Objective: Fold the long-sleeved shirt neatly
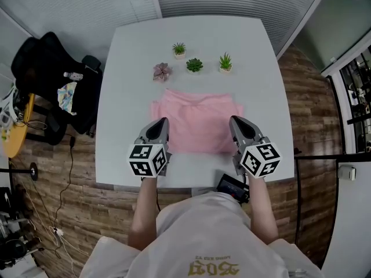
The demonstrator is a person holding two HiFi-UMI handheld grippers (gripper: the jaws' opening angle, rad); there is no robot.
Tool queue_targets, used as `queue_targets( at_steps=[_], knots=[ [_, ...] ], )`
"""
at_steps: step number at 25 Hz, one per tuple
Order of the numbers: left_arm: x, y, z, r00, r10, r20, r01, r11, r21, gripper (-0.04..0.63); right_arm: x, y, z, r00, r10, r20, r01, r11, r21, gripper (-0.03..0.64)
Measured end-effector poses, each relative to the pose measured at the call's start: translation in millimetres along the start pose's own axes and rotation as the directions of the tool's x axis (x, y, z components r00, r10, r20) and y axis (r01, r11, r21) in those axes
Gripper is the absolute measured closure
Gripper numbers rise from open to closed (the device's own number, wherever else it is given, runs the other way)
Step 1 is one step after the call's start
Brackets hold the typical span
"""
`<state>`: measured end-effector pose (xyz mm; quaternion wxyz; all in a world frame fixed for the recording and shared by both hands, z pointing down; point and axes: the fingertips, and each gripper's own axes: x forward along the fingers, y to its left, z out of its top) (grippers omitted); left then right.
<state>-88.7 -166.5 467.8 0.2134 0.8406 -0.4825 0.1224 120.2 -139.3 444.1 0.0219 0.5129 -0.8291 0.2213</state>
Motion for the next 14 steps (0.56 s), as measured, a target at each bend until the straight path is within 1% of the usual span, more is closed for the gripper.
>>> queue_targets(
  at_steps=[14],
  knots=[
    [2.2, -4.5, -0.5, 1.000, -0.006, 0.001, 0.006, 1.000, -0.006, 0.588, -13.6, -13.3, 1.6, 0.999, -0.033, 0.023, 0.033, 0.999, 0.010, 0.606]
  ],
)
